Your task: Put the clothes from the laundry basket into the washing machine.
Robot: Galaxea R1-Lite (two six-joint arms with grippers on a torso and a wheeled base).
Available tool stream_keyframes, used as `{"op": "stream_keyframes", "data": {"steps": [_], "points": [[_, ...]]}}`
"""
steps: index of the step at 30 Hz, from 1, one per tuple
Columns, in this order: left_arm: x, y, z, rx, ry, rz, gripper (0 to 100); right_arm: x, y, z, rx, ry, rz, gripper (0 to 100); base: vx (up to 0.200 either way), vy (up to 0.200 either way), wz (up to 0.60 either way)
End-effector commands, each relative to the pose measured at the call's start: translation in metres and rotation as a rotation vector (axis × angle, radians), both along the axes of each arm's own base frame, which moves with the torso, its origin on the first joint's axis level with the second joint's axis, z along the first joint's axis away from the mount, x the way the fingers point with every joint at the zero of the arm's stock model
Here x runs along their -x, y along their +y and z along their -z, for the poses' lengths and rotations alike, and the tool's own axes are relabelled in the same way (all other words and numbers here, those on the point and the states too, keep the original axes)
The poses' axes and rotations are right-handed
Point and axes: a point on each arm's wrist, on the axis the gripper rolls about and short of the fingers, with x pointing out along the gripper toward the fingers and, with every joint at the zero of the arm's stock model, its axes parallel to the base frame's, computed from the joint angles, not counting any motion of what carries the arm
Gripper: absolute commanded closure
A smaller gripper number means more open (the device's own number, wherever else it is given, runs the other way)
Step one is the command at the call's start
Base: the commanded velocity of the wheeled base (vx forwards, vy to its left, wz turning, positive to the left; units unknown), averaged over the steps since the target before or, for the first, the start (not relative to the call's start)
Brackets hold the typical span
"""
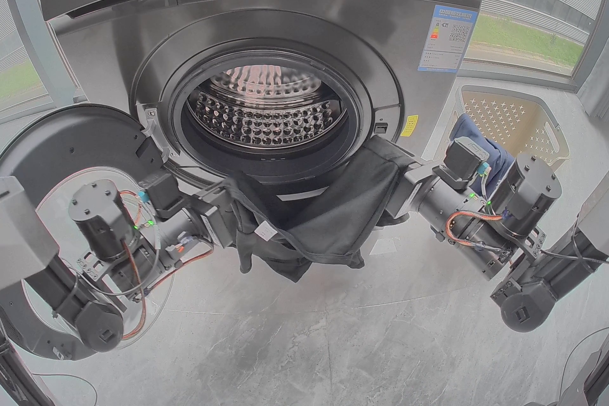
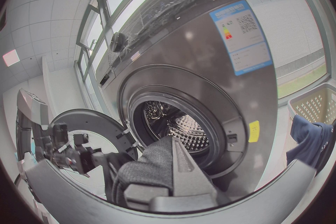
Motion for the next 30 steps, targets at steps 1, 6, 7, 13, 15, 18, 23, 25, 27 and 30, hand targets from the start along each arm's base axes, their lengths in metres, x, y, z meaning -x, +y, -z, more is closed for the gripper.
{"op": "stream_keyframes", "data": {"steps": [1,6,7,13,15,18,23,25,27,30], "points": [[0.018,0.019,-0.033,0.077,-0.082,-0.021,100,0.005,-0.015,0.000,-0.028,0.029,0.007,100,0.000,0.000,0.00],[0.017,0.027,-0.055,0.118,-0.158,-0.048,100,0.006,-0.015,-0.004,-0.047,0.025,0.010,100,0.000,0.000,0.00],[0.015,0.030,-0.063,0.146,-0.176,-0.052,100,0.006,-0.016,-0.002,-0.042,0.033,0.015,100,0.000,0.000,0.00],[0.007,0.039,-0.073,0.202,-0.194,-0.087,100,-0.006,-0.029,-0.002,-0.049,0.028,0.084,100,0.000,0.000,0.00],[0.006,0.040,-0.071,0.199,-0.188,-0.087,100,-0.010,-0.035,-0.004,-0.053,0.022,0.110,100,0.000,0.000,0.00],[0.006,0.040,-0.070,0.195,-0.183,-0.086,100,-0.012,-0.040,-0.004,-0.054,0.020,0.127,100,0.000,0.000,0.00],[0.007,0.040,-0.070,0.193,-0.182,-0.084,100,-0.012,-0.042,-0.004,-0.049,0.021,0.132,100,0.000,0.000,0.00],[0.007,0.040,-0.069,0.192,-0.181,-0.083,100,-0.011,-0.042,-0.005,-0.051,0.017,0.133,100,0.000,0.000,0.00],[0.008,0.040,-0.069,0.189,-0.182,-0.084,100,-0.010,-0.043,-0.009,-0.056,0.006,0.131,100,0.000,0.000,0.00],[0.010,0.040,-0.068,0.186,-0.176,-0.083,100,-0.009,-0.042,-0.013,-0.059,-0.009,0.130,100,0.000,0.000,0.00]]}}
